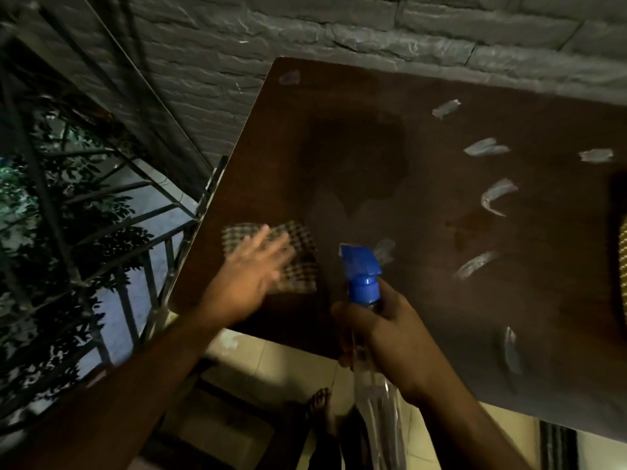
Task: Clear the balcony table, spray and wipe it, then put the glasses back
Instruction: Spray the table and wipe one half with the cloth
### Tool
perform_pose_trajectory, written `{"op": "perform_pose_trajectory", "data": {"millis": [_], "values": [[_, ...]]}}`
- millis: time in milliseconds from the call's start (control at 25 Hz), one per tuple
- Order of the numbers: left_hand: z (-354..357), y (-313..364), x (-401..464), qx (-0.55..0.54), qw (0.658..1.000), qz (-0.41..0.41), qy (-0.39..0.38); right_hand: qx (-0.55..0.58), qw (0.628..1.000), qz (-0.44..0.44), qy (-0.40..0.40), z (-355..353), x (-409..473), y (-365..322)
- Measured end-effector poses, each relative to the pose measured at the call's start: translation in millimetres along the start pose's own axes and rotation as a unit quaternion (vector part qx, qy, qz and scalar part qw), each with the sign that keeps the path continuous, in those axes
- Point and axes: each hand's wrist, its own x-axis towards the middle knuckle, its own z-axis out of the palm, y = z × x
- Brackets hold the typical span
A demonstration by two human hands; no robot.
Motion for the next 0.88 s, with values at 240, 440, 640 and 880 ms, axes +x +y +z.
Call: {"op": "perform_pose_trajectory", "data": {"millis": [240,440,640,880], "values": [[-19.5,-34.5,47.9,-0.035,0.995,-0.092,0.036,0.000,1.000,0.005,0.005,-12.0,17.6,-13.9],[-9.3,-1.9,59.0,-0.062,0.997,-0.036,0.026,0.034,0.999,0.003,-0.015,-29.2,34.6,-24.8],[-21.7,-29.8,104.6,-0.044,0.991,-0.119,0.050,0.012,1.000,0.002,-0.006,-60.2,48.3,-32.2],[-18.7,-10.8,170.5,-0.025,0.986,-0.148,0.066,0.038,0.999,0.015,0.006,-77.4,83.1,-72.0]]}}
